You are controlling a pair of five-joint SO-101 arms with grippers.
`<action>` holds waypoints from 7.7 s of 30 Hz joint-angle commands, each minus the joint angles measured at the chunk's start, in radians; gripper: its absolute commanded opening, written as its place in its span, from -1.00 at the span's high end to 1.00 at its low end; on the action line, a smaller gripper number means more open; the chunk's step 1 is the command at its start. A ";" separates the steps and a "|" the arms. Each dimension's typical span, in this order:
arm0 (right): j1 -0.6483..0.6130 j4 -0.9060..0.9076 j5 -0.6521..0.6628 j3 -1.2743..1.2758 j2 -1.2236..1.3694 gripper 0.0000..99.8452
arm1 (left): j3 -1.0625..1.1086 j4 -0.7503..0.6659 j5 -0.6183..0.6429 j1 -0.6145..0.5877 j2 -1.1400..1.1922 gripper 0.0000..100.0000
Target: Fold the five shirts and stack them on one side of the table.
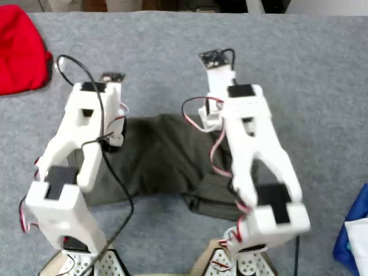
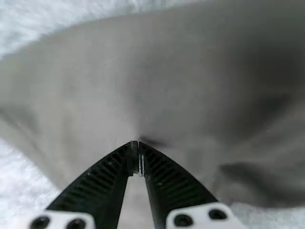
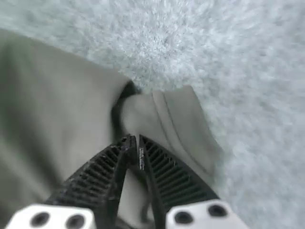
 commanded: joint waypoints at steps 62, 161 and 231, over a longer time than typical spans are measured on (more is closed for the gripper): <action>0.045 0.396 0.821 0.404 -0.476 0.71 | 0.690 0.054 -0.359 -0.097 -1.026 0.96; -0.180 0.213 0.796 0.753 -0.699 0.96 | 0.773 0.173 -0.405 -0.265 -1.185 0.96; 0.096 0.451 0.488 -1.919 1.107 0.95 | -1.023 0.321 -0.120 -0.186 0.544 0.96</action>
